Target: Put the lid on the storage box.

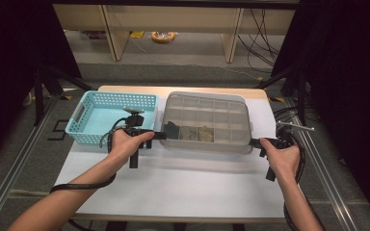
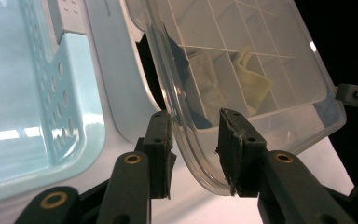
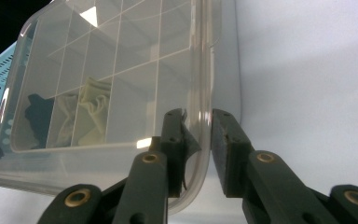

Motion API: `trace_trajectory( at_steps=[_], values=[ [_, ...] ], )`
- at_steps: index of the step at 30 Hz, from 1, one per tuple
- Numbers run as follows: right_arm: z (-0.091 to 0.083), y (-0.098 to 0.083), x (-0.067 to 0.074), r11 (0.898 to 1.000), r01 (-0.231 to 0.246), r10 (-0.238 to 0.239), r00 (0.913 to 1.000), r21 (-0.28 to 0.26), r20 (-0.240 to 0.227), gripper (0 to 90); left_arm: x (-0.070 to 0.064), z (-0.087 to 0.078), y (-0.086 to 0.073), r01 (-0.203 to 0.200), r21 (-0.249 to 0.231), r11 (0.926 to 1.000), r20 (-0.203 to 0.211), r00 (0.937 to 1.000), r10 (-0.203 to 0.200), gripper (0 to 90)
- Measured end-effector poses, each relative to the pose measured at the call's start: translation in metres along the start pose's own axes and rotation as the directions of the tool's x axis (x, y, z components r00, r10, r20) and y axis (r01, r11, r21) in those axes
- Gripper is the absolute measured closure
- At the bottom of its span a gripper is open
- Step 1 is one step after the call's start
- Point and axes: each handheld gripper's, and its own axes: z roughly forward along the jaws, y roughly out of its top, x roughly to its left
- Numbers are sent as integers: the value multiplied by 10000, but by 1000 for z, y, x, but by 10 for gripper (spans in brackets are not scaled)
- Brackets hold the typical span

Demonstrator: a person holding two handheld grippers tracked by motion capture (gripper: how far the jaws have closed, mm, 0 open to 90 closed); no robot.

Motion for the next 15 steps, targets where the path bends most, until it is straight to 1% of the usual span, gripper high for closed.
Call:
trace_trajectory(
  at_steps=[1, 2, 3, 4, 5, 6, 7, 8, 9, 10, 11, 12, 13, 14, 15],
  values=[
    [0, 0, 0, 10000, 0, 0, 10000, 0, 0, 760, 0, 0, 0, 0, 0, 10000, 0, 10000, 0, 647],
    [3, 2, -4, 9983, 563, -562, 9984, -148, 45, 761, 1, 1, 0, 50, 8, 10000, -18, 10000, -50, 646],
    [2, 3, 0, 9999, 98, -97, 9996, -31, 251, 762, 1, 2, 0, 63, 35, 10000, 12, 10000, -63, 645],
    [2, 3, 0, 9999, 98, -97, 9996, -31, 251, 762, 1, 2, 0, 63, 35, 10000, 12, 10000, -63, 640],
    [3, 4, 0, 9999, -71, 70, 10000, -126, -49, 763, 0, 4, 0, -16, 29, 10000, -70, 10000, 16, 637],
    [3, 5, 0, 9999, 37, -34, 9998, -133, 195, 764, 1, 4, 1, -148, 37, 9999, -87, 9999, 149, 635],
    [4, 6, 0, 9998, -30, 34, 9998, -198, 176, 764, 0, 5, 2, -141, 12, 9999, -126, 9998, 142, 633],
    [4, 6, 1, 9996, -241, 245, 9995, -166, 187, 764, 0, 5, 3, -68, 34, 10000, -125, 9999, 69, 631],
    [5, 7, 0, 9998, -87, 87, 10000, -201, 15, 763, 0, 6, 4, -103, 36, 9999, -142, 9998, 104, 630],
    [6, 7, -1, 9997, -47, 50, 9999, -221, 118, 764, 0, 6, 4, -103, 36, 9999, -142, 9998, 104, 630],
    [6, 7, -1, 9997, -47, 50, 9999, -221, 118, 764, 0, 6, 5, -207, 28, 9998, -145, 9997, 207, 630],
    [6, 8, -1, 9996, -42, 42, 10000, -274, -12, 764, 0, 6, 6, -177, 20, 9998, -142, 9997, 177, 627],
    [6, 8, -1, 9995, 82, -81, 9999, -309, 63, 764, 1, 7, 7, -275, -37, 9996, -166, 9995, 275, 627],
    [6, 9, -1, 9996, 139, -129, 9993, -264, 348, 764, 0, 7, 7, -332, -48, 9994, -228, 9992, 331, 624],
    [7, 9, 0, 9995, 56, -47, 9995, -296, 320, 764, 0, 8, 7, -404, -27, 9992, -258, 9989, 403, 619]
  ],
)
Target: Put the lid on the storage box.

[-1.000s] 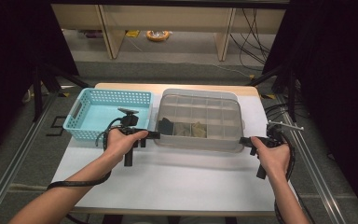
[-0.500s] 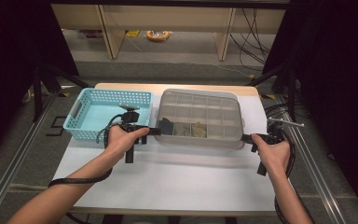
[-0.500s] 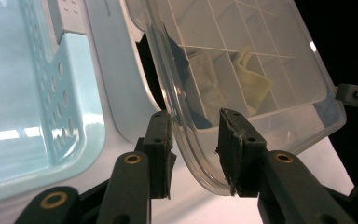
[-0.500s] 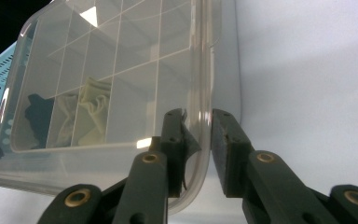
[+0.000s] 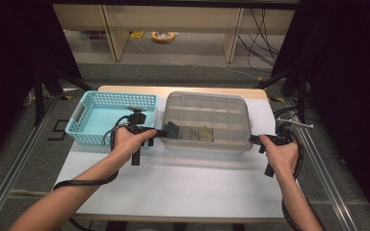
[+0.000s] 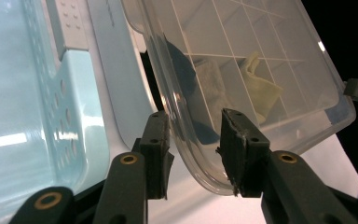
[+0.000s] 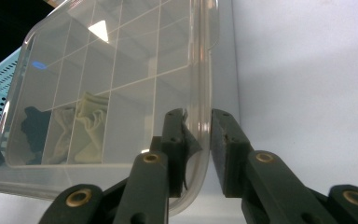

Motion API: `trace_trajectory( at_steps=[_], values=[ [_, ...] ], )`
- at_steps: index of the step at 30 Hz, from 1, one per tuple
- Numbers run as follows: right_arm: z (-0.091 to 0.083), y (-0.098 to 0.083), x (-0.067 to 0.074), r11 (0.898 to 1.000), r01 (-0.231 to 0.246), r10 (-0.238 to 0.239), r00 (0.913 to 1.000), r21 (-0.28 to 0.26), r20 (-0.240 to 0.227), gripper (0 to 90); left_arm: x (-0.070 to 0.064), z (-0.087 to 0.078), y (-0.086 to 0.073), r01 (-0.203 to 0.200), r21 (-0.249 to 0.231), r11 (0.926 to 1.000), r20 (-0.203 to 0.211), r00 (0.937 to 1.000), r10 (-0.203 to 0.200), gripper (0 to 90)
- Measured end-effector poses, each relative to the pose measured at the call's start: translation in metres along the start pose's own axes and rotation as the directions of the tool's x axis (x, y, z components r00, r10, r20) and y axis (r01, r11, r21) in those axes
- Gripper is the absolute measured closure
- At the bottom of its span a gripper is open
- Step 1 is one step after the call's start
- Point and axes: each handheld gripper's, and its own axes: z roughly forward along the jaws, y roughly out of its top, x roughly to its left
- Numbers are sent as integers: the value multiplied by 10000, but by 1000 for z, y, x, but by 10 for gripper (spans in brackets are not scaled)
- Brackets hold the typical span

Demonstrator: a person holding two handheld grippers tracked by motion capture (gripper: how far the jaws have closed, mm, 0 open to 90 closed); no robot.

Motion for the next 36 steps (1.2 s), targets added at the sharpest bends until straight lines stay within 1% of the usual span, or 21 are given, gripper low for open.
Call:
trace_trajectory(
  at_steps=[1, 2, 3, 6, 9, 11, 12, 14, 15, 16, 19, 20, 21, 22, 23, 25, 27, 31, 32, 35, 36],
  values=[
    [0, 0, 0, 10000, -26, 26, 9998, 0, -174, 764, 0, 1, 0, -37, 6, 10000, -37, 10000, 37, 613],
    [1, 0, 0, 10000, -12, 12, 9996, -16, -286, 763, 1, 3, 1, -196, -65, 9998, 279, 9994, 198, 606],
    [1, 0, 0, 10000, 57, -58, 9995, -34, -310, 763, 0, 2, 0, -106, 68, 9999, -4, 9999, 106, 599],
    [-1, -2, 0, 9999, 111, -114, 9990, -93, -429, 738, 0, 3, -2, -509, 74, 9987, -141, 9986, 510, 564],
    [-3, -5, 0, 9990, 318, -331, 9986, -326, -408, 705, -3, 1, -2, -951, -338, 9949, -327, 9950, 940, 493],
    [-5, -6, 2, 9990, 327, -340, 9985, -308, -433, 697, -5, -4, 0, -1480, -465, 9879, -641, 9874, 1449, 450],
    [-5, -6, 2, 9990, 327, -340, 9985, -308, -433, 697, -5, -4, 0, -1480, -465, 9879, -641, 9874, 1449, 441],
    [-9, -8, 2, 9961, 727, -731, 9973, -494, -74, 693, -8, -13, 0, -1827, -699, 9807, -795, 9810, 1771, 430],
    [-12, -10, 5, 9988, 242, -253, 9994, -430, -245, 697, -8, -17, -2, -1922, -753, 9785, -763, 9795, 1865, 440],
    [-13, -11, 2, 9953, 780, -786, 9969, -581, -77, 708, -10, -22, -5, -2024, -689, 9769, -667, 9780, 1979, 471],
    [-21, -19, 0, 9954, 871, -874, 9962, -387, -61, 776, -13, -29, -17, -2062, -317, 9780, -200, 9784, 2056, 634],
    [-23, -23, 3, 9988, 447, -451, 9987, -175, -254, 805, -14, -30, -21, -2092, -84, 9778, 28, 9779, 2092, 685],
    [-24, -26, 1, 9969, 771, -774, 9969, -162, -167, 830, -15, -29, -25, -2118, 53, 9773, 171, 9772, 2117, 722],
    [-25, -29, 4, 9988, 462, -462, 9989, 134, 6, 851, -16, -28, -28, -2235, 287, 9743, 293, 9744, 2227, 753],
    [-26, -31, 3, 9960, 843, -848, 9963, 284, 171, 870, -17, -26, -31, -2306, 488, 9718, 445, 9725, 2285, 781],
    [-26, -36, 7, 9961, 729, -746, 9966, 490, 335, 893, -21, -21, -35, -2449, 748, 9667, 609, 9687, 2407, 813],
    [-27, -39, 8, 9905, 1049, -1101, 9924, 894, 549, 900, -24, -16, -38, -2595, 927, 9613, 675, 9649, 2539, 833],
    [-22, -43, 12, 9832, 1265, -1323, 9905, 1317, 363, 900, -29, -7, -37, -2718, 1151, 9555, 636, 9619, 2659, 848],
    [-19, -42, 10, 9762, 1719, -1792, 9828, 1325, 447, 900, -30, -6, -36, -2668, 1168, 9567, 632, 9633, 2609, 849],
    [-17, -42, 14, 9726, 1795, -1876, 9813, 1476, 426, 900, -30, -3, -33, -2596, 1178, 9585, 641, 9652, 2535, 849],
    [-15, -43, 11, 9656, 2211, -2284, 9727, 1372, 401, 900, -29, -2, -32, -2599, 1179, 9584, 607, 9652, 2543, 849]
  ],
)
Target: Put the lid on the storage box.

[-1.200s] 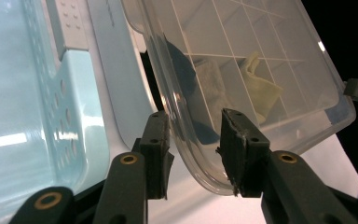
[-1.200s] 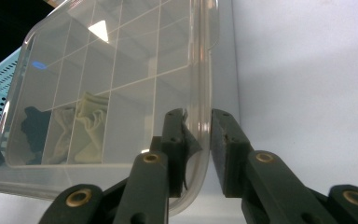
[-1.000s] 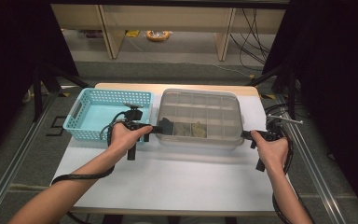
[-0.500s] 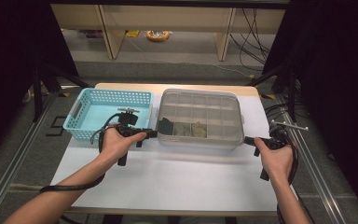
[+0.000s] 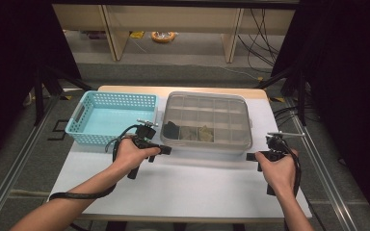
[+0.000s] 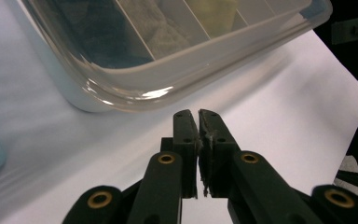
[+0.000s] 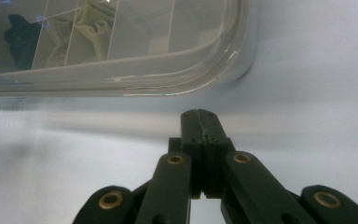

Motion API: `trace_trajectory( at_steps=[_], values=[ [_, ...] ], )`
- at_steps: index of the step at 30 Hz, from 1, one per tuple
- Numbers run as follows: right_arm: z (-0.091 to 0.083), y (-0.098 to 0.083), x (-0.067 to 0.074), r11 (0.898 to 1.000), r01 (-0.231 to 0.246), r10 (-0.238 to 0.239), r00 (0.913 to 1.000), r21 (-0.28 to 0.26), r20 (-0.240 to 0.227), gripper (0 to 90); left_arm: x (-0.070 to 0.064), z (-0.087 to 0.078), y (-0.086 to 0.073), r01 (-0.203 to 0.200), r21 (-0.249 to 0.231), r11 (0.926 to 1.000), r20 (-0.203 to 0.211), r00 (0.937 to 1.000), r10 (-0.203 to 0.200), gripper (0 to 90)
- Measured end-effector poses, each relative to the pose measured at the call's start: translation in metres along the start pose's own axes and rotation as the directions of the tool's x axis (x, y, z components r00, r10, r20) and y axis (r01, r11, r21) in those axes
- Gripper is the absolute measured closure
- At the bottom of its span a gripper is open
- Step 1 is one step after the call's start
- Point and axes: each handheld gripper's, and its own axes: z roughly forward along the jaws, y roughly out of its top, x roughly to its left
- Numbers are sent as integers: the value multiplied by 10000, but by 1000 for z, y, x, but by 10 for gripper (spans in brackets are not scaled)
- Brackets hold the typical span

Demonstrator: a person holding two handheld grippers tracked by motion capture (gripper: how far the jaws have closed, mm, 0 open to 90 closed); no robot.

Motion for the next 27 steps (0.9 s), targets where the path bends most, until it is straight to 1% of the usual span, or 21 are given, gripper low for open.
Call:
trace_trajectory(
  at_steps=[1, 2, 3, 4, 5, 6, 7, 9, 10, 11, 13, 14, 15, 17, 19, 20, 21, 23, 24, 25, 27],
  values=[
    [-1, 2, 4, 9992, -391, 392, 9992, 122, -68, 900, 0, 0, 0, 0, 0, 10000, 0, 10000, 0, 849],
    [-1, 3, 10, 9928, -1158, 1160, 9932, 323, -47, 900, 1, 0, 2, 9, 7, 10000, 16, 10000, -9, 848],
    [-1, 4, 11, 9927, -1157, 1161, 9932, 326, -81, 900, 0, 1, 3, 92, -56, 9999, 12, 10000, -92, 847],
    [1, 4, 7, 9986, -491, 490, 9988, 176, 51, 900, 0, 0, 5, 103, -19, 9999, -65, 9999, -104, 845],
    [0, 7, 10, 9960, -817, 816, 9967, 350, 19, 900, 0, 1, 6, 87, -40, 10000, -26, 10000, -87, 845],
    [1, 8, 7, 9983, -492, 498, 9986, 315, -184, 900, 0, 2, 6, 161, -13, 9999, 32, 9999, -161, 845],
    [3, 8, 12, 9951, -964, 967, 9952, 232, -143, 900, 0, 2, 7, 106, 77, 9999, 58, 9999, -106, 845],
    [5, 9, 12, 9947, -980, 985, 9950, 299, -167, 900, 0, 4, 7, 93, 53, 9999, 27, 10000, -93, 844],
    [5, 11, 11, 9954, -845, 844, 9964, 444, 43, 900, 1, 4, 7, 97, 41, 9999, 8, 10000, -97, 847],
    [4, 13, 15, 9852, -1563, 1567, 9876, 696, 0, 900, 1, 4, 7, 97, 41, 9999, 8, 10000, -97, 847],
    [6, 13, 11, 9952, -864, 864, 9963, 470, 9, 900, 1, 4, 9, 55, -17, 10000, -94, 9999, -55, 844],
    [6, 13, 12, 9923, -1108, 1111, 9938, 559, -22, 900, 2, 5, 9, 69, -21, 10000, -60, 10000, -69, 845],
    [7, 14, 10, 9956, -818, 813, 9966, 447, 117, 899, 2, 4, 10, 27, 6, 10000, -157, 9999, -27, 843],
    [8, 14, 12, 9929, -1081, 1080, 9941, 497, 47, 898, 2, 4, 11, 18, -17, 10000, -206, 9998, -18, 842],
    [8, 17, 7, 9984, -331, 331, 9995, 462, 1, 898, 3, 5, 13, -19, -32, 10000, -326, 9995, 18, 842],
    [9, 19, 15, 9899, -1284, 1282, 9917, 598, 65, 898, 4, 6, 14, -24, -42, 10000, -315, 9995, 23, 842],
    [10, 19, 11, 9966, -688, 680, 9975, 453, 196, 898, 4, 6, 15, 24, -73, 10000, -349, 9994, -26, 841],
    [11, 22, 8, 9983, -415, 408, 9990, 406, 159, 897, 5, 7, 16, -13, -60, 10000, -369, 9993, 11, 841],
    [9, 22, 13, 9933, -1033, 1024, 9945, 526, 198, 898, 5, 7, 17, -47, 3, 10000, -444, 9990, 47, 841],
    [9, 24, 12, 9960, -784, 775, 9967, 436, 228, 898, 5, 7, 17, -47, 3, 10000, -444, 9990, 47, 841],
    [10, 24, 14, 9924, -1127, 1124, 9936, 494, 97, 898, 6, 9, 19, 5, -71, 10000, -426, 9991, -8, 840]
  ],
)
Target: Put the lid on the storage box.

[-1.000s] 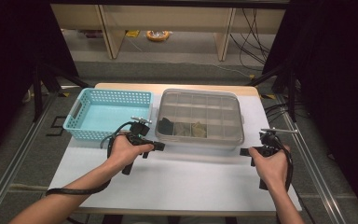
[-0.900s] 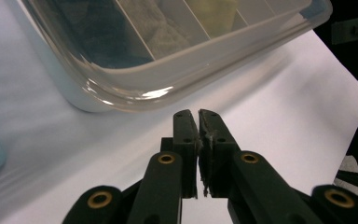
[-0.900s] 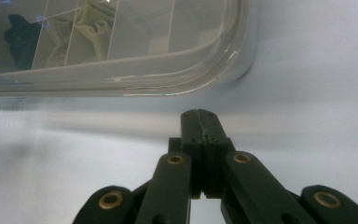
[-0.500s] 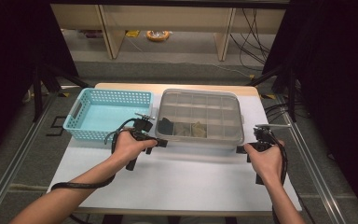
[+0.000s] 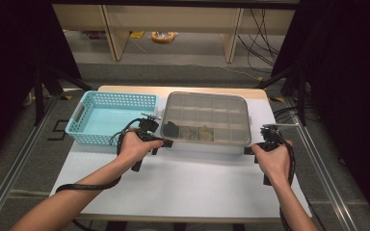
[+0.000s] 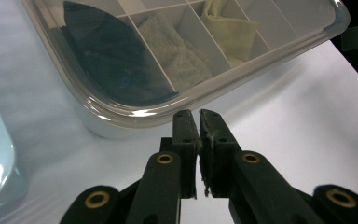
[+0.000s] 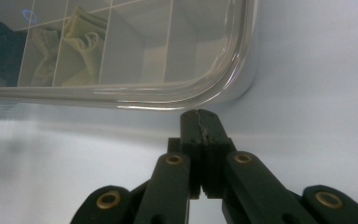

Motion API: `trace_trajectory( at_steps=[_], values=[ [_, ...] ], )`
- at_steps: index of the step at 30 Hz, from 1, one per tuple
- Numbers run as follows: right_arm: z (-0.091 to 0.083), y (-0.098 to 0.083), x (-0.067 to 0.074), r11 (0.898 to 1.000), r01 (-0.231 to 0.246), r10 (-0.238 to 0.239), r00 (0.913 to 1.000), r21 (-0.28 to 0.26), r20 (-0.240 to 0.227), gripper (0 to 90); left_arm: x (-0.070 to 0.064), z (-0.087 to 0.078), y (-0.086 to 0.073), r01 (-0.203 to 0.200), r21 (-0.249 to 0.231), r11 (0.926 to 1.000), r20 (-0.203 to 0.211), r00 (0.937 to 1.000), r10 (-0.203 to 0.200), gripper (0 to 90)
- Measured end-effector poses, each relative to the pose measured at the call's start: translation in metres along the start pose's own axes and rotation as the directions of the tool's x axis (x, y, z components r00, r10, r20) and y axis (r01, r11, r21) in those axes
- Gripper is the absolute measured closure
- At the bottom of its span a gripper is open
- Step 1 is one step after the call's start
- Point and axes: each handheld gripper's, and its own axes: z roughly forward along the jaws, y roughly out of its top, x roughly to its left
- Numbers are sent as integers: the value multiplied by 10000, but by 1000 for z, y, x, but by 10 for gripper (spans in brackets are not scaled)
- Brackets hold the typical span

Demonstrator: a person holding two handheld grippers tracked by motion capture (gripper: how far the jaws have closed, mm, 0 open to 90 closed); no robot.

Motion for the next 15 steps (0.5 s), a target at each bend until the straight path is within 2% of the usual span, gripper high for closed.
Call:
trace_trajectory(
  at_steps=[1, 3, 4, 5, 6, 8, 9, 10, 11, 15],
  values=[
    [0, 1, -3, 9989, 476, -476, 9989, -20, 25, 897, 0, 1, 1, 39, -27, 10000, -12, 10000, -39, 841],
    [0, 2, -2, 9993, 383, -383, 9993, 6, 27, 897, 0, 1, 1, 30, -29, 10000, -25, 10000, -30, 840],
    [-1, 3, 0, 9999, 44, -45, 10000, 142, 72, 897, 1, 1, 2, 20, -29, 10000, -71, 10000, -20, 840],
    [-1, 4, -3, 9990, 447, -447, 9990, -46, 57, 897, 1, 1, 2, -40, -47, 10000, -119, 9999, 40, 839],
    [-1, 4, -3, 9987, 502, -501, 9986, -55, 165, 897, 1, 1, 3, -51, -38, 10000, -122, 9999, 50, 839],
    [0, 4, -1, 9999, 163, -163, 9998, -39, 99, 897, 0, 2, 3, -57, -10, 10000, -106, 9999, 57, 839],
    [0, 5, -2, 9990, 438, -437, 9989, -58, 197, 897, 0, 2, 3, -40, -15, 10000, -107, 9999, 39, 839],
    [-1, 6, -2, 9992, 391, -391, 9988, 6, 284, 897, 0, 2, 3, -31, -20, 10000, -91, 10000, 31, 839],
    [0, 6, -1, 9997, 260, -261, 9995, 15, 179, 897, 0, 2, 3, -49, -18, 10000, -102, 9999, 49, 840],
    [0, 6, -4, 9982, 601, -600, 9979, -55, 236, 897, 0, 2, 3, -40, -25, 10000, -93, 9999, 40, 839]
  ],
)
